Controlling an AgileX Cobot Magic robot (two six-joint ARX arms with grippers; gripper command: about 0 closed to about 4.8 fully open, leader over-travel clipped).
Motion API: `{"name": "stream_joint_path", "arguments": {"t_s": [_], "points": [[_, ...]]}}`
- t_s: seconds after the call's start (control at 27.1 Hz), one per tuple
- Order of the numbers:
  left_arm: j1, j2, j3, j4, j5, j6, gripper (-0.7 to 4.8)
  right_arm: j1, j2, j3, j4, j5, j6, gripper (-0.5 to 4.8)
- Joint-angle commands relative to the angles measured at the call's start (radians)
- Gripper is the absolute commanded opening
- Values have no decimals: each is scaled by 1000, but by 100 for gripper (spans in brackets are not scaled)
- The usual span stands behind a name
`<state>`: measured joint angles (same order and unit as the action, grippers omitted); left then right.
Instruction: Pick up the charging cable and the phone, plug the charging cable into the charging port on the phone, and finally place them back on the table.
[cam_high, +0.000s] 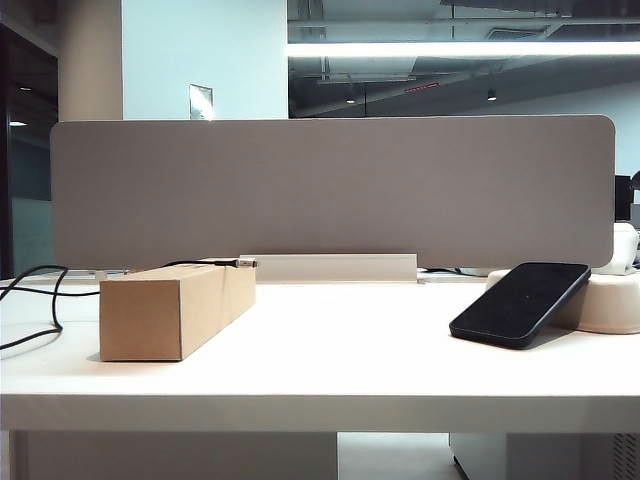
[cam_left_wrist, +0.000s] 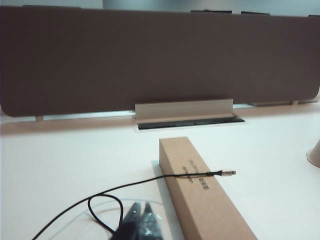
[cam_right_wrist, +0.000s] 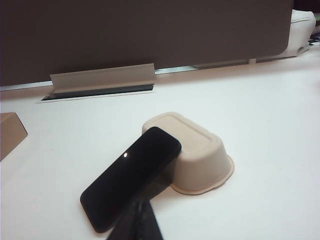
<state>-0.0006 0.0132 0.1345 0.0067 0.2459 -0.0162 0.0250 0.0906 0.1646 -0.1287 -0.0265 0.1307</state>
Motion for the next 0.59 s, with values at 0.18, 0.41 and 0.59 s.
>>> {"name": "stream_joint_path", "arguments": {"t_s": [0.18, 0.41, 0.59], "points": [[2, 81, 58, 9, 76, -8, -6, 0, 196, 140, 21, -1, 1, 0], [2, 230, 124, 10, 100, -21, -6, 0, 380, 214, 68, -93, 1, 0], [2, 335, 190, 10, 100, -19, -6, 0, 495, 243, 82, -111, 1, 23]]}}
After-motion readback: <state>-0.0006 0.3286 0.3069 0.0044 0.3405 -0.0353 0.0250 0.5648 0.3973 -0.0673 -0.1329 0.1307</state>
